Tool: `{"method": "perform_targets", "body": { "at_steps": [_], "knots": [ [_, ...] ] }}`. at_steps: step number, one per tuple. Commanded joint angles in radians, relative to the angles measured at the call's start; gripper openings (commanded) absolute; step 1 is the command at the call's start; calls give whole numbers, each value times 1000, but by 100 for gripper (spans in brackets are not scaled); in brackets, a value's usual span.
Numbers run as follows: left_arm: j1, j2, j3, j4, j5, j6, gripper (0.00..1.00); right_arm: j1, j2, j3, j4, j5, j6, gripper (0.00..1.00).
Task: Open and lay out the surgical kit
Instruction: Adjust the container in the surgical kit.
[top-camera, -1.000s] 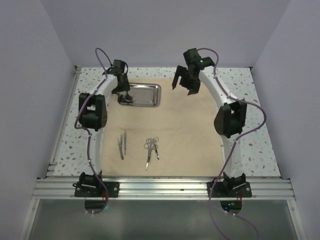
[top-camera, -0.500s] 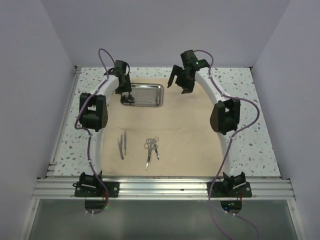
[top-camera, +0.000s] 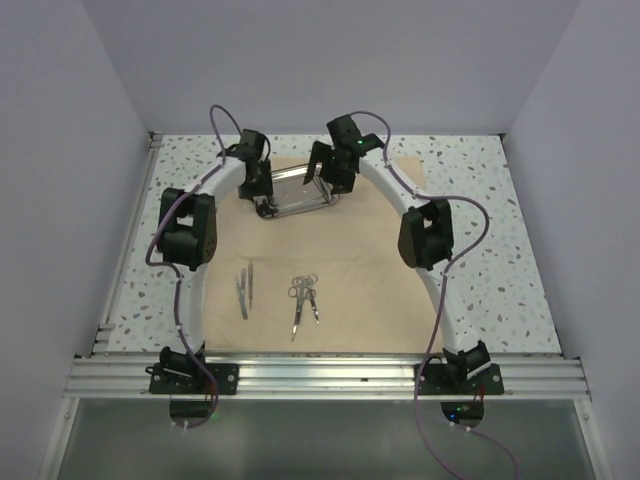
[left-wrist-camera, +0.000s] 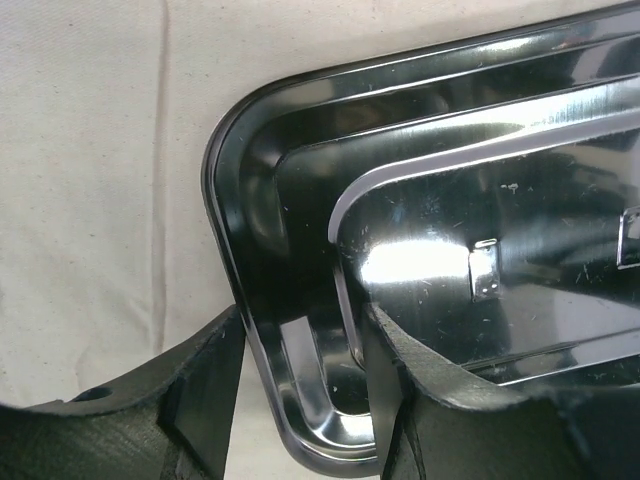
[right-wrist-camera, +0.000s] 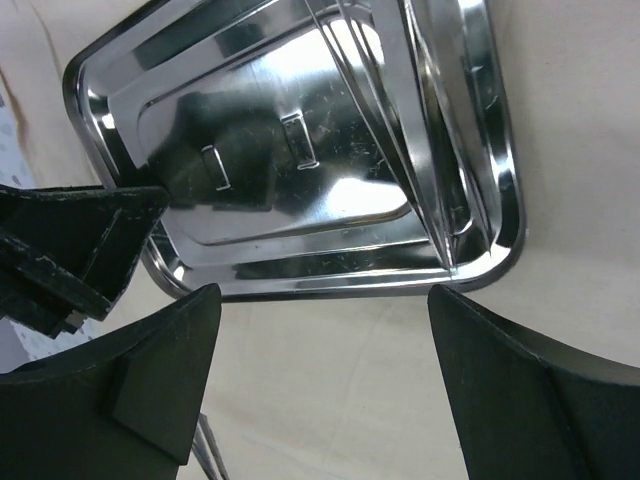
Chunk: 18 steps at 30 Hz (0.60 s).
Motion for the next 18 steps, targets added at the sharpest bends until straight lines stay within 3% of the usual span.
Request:
{"method": "perform_targets", "body": {
  "at_steps": [1, 12, 18],
  "knots": [
    [-12, -62, -14, -8, 43, 7, 53, 10, 20, 41, 36, 14, -10, 88],
    [28, -104, -65, 8, -12, 25, 52, 18, 16, 72, 47, 191, -119, 88],
    [89, -35, 33, -26, -24, 25, 51, 18, -5, 67, 104, 179, -141, 88]
  ]
}}
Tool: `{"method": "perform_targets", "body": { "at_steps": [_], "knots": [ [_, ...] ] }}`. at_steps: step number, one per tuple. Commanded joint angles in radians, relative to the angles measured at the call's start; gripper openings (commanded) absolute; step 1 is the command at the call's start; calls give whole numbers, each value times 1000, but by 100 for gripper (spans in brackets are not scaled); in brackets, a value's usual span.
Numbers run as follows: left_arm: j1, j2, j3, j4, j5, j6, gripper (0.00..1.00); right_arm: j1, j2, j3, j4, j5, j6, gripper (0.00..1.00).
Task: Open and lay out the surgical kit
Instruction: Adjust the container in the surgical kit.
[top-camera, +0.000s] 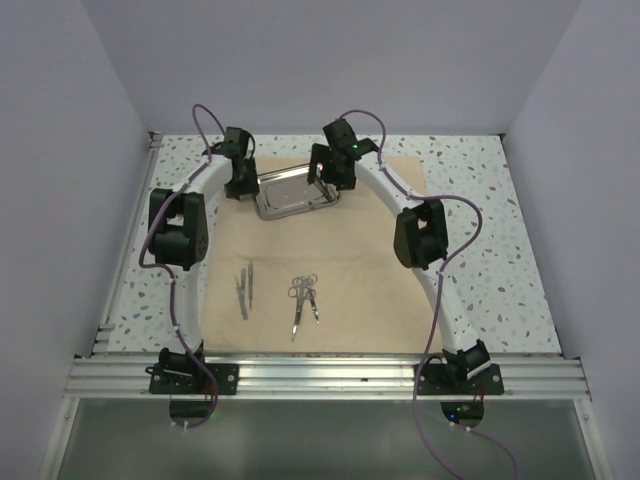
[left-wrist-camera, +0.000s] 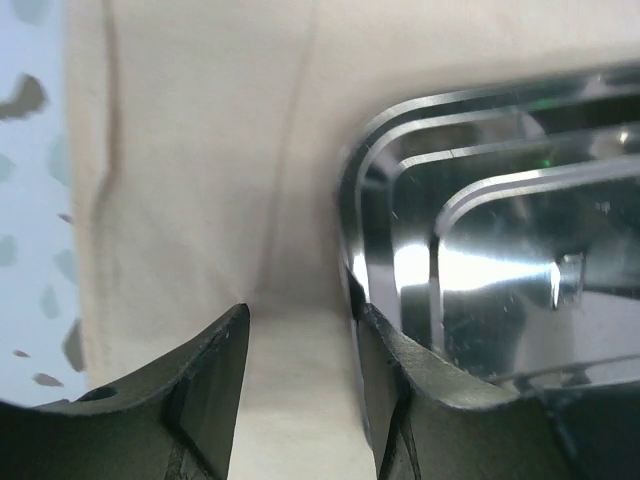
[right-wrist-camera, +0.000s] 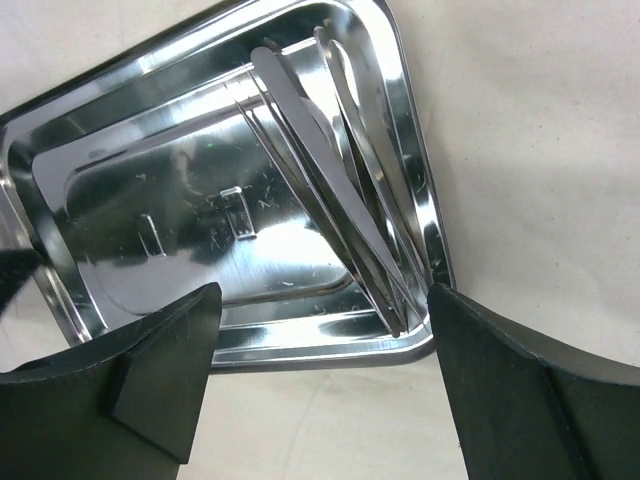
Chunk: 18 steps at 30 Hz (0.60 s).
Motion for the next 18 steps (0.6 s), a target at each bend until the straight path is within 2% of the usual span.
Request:
{"method": "perform_targets", "body": {
  "at_steps": [1, 8, 18],
  "knots": [
    [43, 24, 91, -12, -18, 26, 51, -3, -66, 42, 56, 15, -32, 88],
    [43, 83, 207, -44, 21, 20, 50, -3, -12, 62, 71, -9, -30, 87],
    [26, 34, 157, -45, 39, 17, 50, -2, 43, 88, 79, -37, -24, 84]
  ]
}}
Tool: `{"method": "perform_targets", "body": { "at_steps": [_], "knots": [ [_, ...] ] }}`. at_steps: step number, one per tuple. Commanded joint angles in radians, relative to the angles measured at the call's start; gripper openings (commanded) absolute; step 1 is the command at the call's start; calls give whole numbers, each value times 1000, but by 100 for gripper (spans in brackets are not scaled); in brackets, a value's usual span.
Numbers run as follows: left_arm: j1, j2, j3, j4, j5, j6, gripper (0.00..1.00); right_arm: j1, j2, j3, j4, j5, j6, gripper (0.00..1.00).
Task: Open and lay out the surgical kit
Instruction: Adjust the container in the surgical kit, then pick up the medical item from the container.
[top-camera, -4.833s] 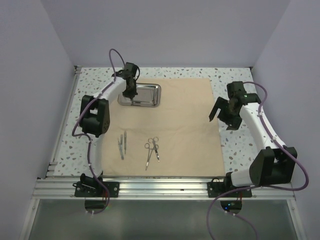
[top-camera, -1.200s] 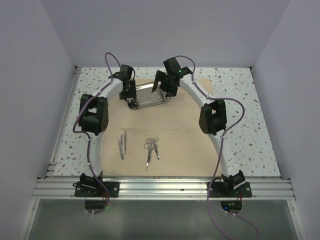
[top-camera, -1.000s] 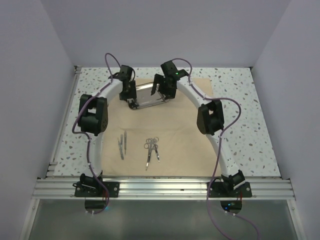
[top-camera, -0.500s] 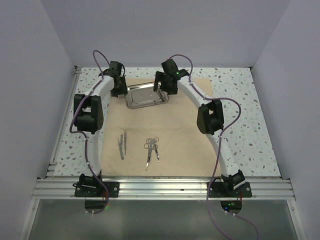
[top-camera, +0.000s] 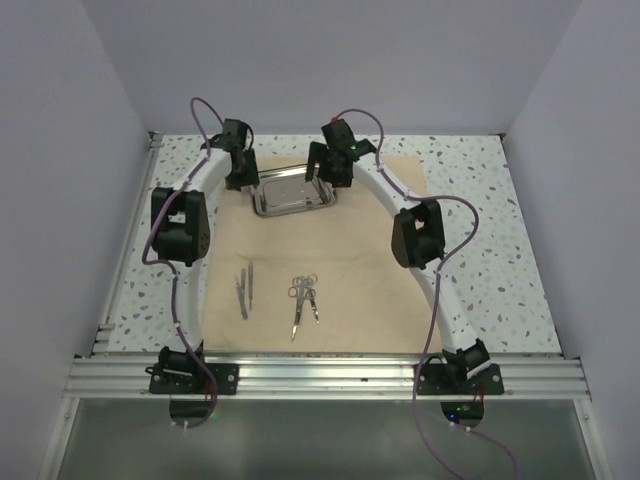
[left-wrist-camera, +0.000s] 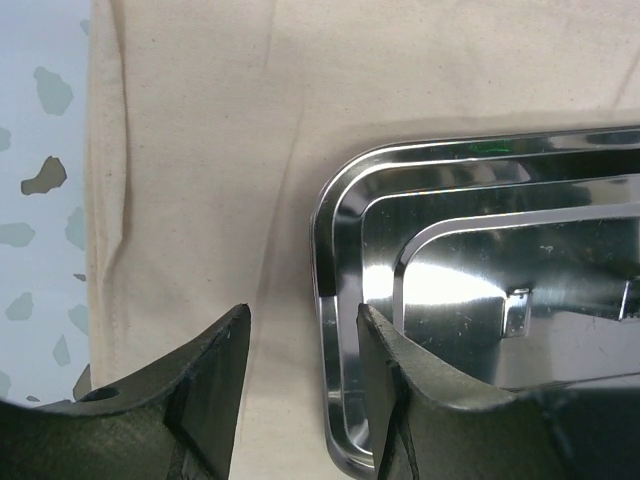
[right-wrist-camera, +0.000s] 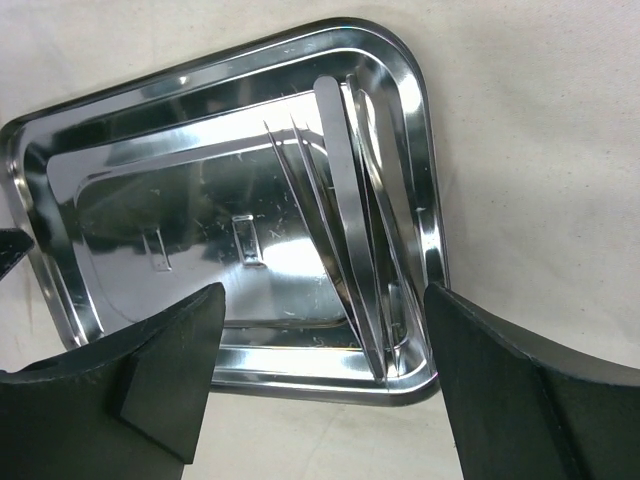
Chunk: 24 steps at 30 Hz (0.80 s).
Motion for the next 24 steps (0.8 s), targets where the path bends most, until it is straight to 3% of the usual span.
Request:
{"method": "perform_targets", "body": {
  "at_steps": [1, 12, 24],
  "knots": [
    [-8, -44, -14, -6, 9, 17, 50, -1, 6, 41, 18, -16, -18, 84],
    [-27, -96, -45, -2, 29, 2, 51, 2, -43, 28, 10, 23, -55, 83],
    [-37, -271, -241, 52, 20, -7, 51, 42, -38, -37, -14, 43, -62, 70]
  ]
}}
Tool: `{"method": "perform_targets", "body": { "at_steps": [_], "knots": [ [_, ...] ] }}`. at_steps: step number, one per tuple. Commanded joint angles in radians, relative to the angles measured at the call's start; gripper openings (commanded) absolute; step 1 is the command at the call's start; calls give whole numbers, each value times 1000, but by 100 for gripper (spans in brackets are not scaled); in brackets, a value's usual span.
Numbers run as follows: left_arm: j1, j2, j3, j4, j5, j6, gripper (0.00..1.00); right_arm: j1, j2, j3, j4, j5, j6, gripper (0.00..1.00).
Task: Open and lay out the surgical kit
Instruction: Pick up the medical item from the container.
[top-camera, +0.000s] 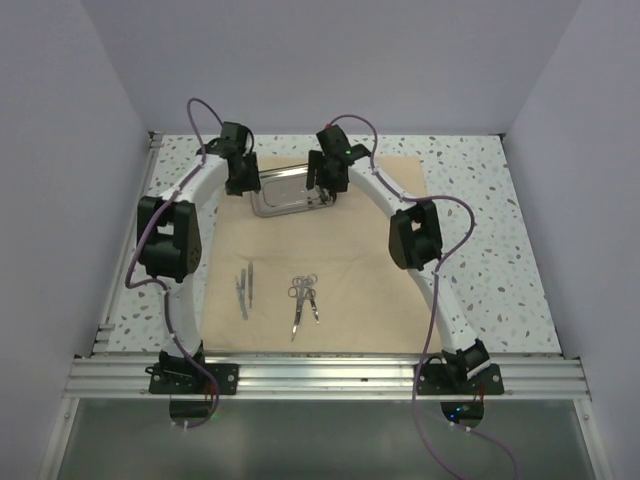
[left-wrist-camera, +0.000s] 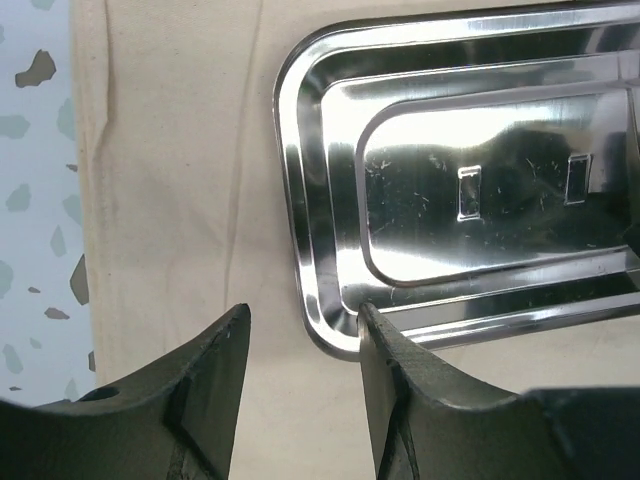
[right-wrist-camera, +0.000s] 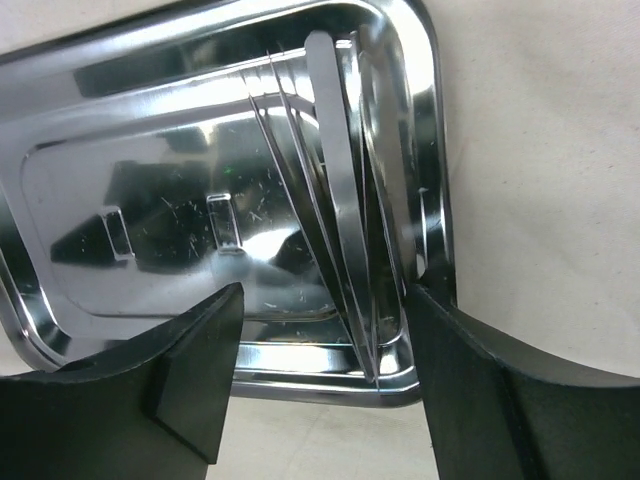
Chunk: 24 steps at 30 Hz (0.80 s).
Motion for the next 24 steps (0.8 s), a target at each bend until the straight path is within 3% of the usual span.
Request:
{"method": "perform_targets", "body": {
  "at_steps": [1, 3, 8, 18, 24],
  "knots": [
    [0, -98, -75, 40, -1, -3, 51, 23, -48, -9, -11, 22, -18, 68],
    [0, -130, -107, 55, -4, -3, 51, 30, -43, -12, -11, 24, -19, 67],
    [0, -171, -184, 65, -16, -1, 51, 43, -43, -20, -20, 31, -24, 50],
    [0, -202, -259, 88, -4, -3, 50, 46, -120, -75, -52, 93, -55, 2],
    [-1, -199, -267, 98, 8, -3, 50, 46, -186, -75, -64, 111, -58, 0]
  ]
}}
